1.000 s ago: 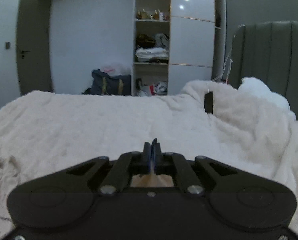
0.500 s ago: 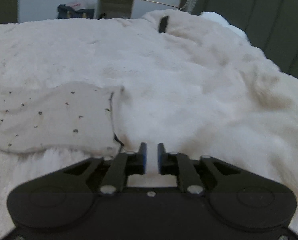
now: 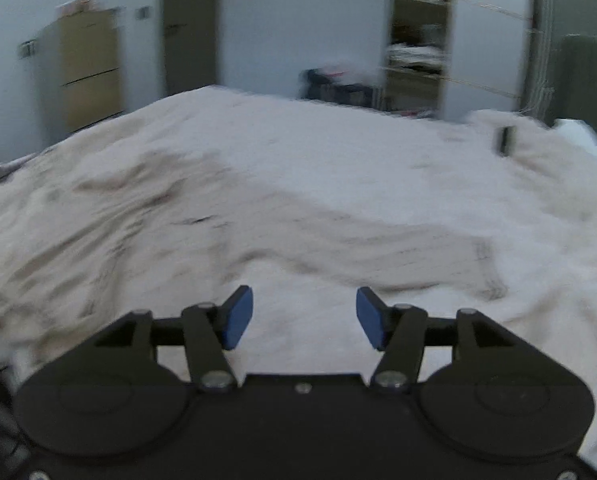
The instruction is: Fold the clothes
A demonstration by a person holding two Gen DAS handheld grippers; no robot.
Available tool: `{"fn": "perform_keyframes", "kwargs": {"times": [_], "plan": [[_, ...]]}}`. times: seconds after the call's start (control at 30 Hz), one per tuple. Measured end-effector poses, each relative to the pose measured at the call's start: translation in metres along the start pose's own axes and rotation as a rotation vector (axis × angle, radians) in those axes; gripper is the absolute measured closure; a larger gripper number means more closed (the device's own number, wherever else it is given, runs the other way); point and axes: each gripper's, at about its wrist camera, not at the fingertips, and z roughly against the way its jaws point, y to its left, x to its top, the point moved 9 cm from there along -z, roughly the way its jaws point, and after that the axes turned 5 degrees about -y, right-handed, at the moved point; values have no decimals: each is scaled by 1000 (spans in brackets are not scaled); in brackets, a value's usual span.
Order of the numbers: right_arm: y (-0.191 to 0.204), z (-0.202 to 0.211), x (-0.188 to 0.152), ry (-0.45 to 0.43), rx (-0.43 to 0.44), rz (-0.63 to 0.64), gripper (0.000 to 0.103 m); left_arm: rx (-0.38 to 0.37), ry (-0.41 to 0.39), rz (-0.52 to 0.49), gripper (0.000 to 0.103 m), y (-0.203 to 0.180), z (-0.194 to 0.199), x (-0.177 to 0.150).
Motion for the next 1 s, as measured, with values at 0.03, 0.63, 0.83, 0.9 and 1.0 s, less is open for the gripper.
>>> {"fn": "perform_keyframes", "kwargs": {"times": [0.03, 0.63, 0.83, 0.9, 1.0], "plan": [[18, -6, -10, 28, 30, -9, 47, 8, 21, -63, 0, -1, -6, -10], [57, -43, -71, 55, -14, -267, 30, 171, 252, 49, 0, 10, -75, -83], [67, -49, -80, 118, -74, -161, 22, 210, 340, -12, 0, 2, -83, -99], [66, -54, -83, 156, -115, -100, 22, 216, 358, -19, 0, 1, -85, -102], [65, -54, -85, 185, -162, -10, 22, 228, 374, -29, 0, 0, -87, -105]]}}
